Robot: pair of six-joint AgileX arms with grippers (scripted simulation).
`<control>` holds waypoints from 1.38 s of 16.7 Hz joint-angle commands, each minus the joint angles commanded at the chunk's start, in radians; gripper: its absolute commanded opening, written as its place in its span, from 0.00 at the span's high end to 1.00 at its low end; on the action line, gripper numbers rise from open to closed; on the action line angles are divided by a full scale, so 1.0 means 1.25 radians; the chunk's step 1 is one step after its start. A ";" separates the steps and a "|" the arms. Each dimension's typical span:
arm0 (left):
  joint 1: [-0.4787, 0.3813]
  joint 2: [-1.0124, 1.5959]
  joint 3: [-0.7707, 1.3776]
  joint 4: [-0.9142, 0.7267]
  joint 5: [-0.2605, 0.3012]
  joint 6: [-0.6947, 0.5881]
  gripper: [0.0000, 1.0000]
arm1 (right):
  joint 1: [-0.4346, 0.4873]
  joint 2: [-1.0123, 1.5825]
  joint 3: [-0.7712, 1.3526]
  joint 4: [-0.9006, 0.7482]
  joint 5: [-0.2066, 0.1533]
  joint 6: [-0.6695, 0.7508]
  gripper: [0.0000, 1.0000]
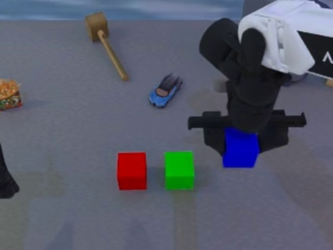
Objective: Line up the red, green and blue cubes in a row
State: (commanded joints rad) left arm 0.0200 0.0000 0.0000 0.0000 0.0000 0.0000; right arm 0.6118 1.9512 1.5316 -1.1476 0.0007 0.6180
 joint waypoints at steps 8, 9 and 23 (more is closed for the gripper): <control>0.000 0.000 0.000 0.000 0.000 0.000 0.00 | 0.005 0.052 -0.125 0.185 0.001 0.003 1.00; 0.000 0.000 0.000 0.000 0.000 0.000 0.00 | 0.006 0.058 -0.137 0.199 0.001 0.003 1.00; 0.000 0.000 0.000 0.000 0.000 0.000 0.00 | 0.007 0.061 -0.142 0.205 0.002 0.004 0.25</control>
State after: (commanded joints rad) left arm 0.0200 0.0000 0.0000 0.0000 0.0000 0.0000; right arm 0.6199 2.0273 1.3537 -0.8911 0.0028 0.6225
